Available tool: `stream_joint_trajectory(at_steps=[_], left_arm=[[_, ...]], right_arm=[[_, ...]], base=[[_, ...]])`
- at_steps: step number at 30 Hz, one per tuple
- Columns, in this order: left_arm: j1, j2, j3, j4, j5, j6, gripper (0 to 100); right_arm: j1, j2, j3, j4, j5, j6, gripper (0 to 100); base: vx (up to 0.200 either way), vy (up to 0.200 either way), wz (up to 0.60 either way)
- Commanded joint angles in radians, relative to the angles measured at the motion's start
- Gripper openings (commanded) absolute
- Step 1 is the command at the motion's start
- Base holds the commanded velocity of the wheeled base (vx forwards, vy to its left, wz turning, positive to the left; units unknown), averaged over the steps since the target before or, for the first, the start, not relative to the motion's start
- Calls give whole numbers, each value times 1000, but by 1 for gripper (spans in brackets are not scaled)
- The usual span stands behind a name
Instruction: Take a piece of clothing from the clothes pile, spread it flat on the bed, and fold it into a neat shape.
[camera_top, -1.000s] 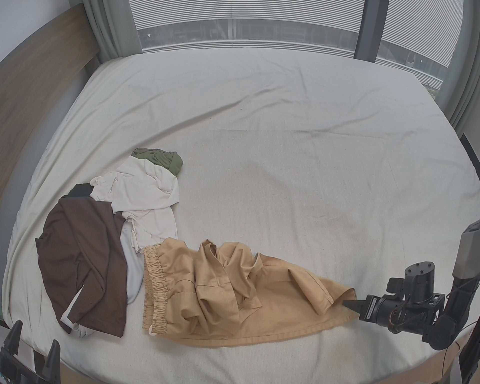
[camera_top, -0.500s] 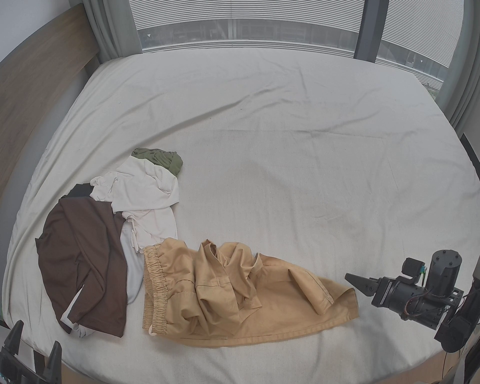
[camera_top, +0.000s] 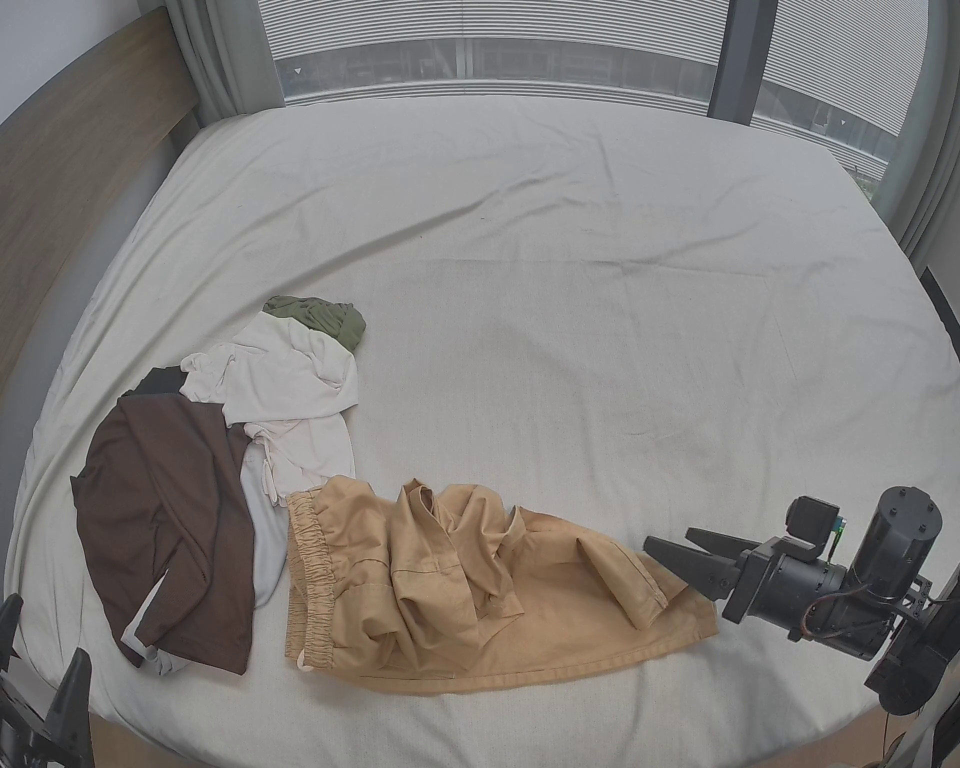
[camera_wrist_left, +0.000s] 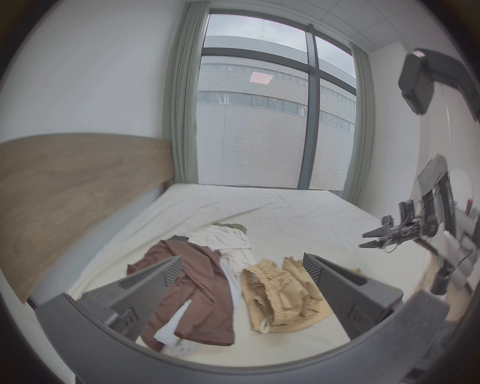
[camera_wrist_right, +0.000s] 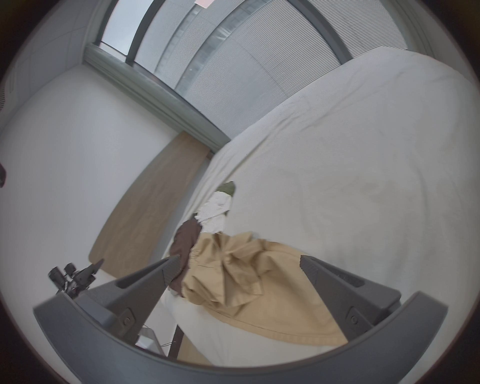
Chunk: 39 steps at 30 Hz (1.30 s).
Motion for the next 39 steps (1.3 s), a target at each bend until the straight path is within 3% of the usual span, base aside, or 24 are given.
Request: stream_joint_trajectory(at_steps=[1, 4, 8, 9, 17, 20, 26, 29, 33, 39], left_arm=[[-47, 200, -109, -16, -60, -118, 100], [-60, 290, -177, -31, -92, -182, 100], [-66, 348, -215, -52, -116, -196, 100], [-79, 450, -246, -112, -178, -192, 100], [-164, 640, -233, -258, -299, -187, 100], [-162, 706, -209, -307, -340, -188, 100], [-156, 740, -115, -405, -356, -207, 100], [-159, 772, -146, -430, -367, -216, 100], [-162, 913, -333, -433, -379, -215, 100], [-165, 1022, -316, -457, -394, -205, 100]], right_arm=[[101, 9, -79, -2, 1, 22, 100], [108, 31, -96, -2, 0, 22, 100], [110, 34, -103, -2, 1, 22, 100], [110, 34, -122, -2, 1, 23, 100], [112, 28, -131, -2, 6, 19, 100], [121, 26, -129, -2, 6, 16, 100], [107, -8, -122, -4, 20, 16, 100], [101, -8, -126, -2, 31, 13, 100], [99, -3, -119, -2, 31, 14, 100], [65, -1, -113, -2, 51, 17, 100]], base=[[0, 0, 0], [0, 0, 0], [0, 0, 0], [0, 0, 0], [0, 0, 0], [0, 0, 0], [0, 0, 0], [0, 0, 0], [0, 0, 0], [0, 0, 0]])
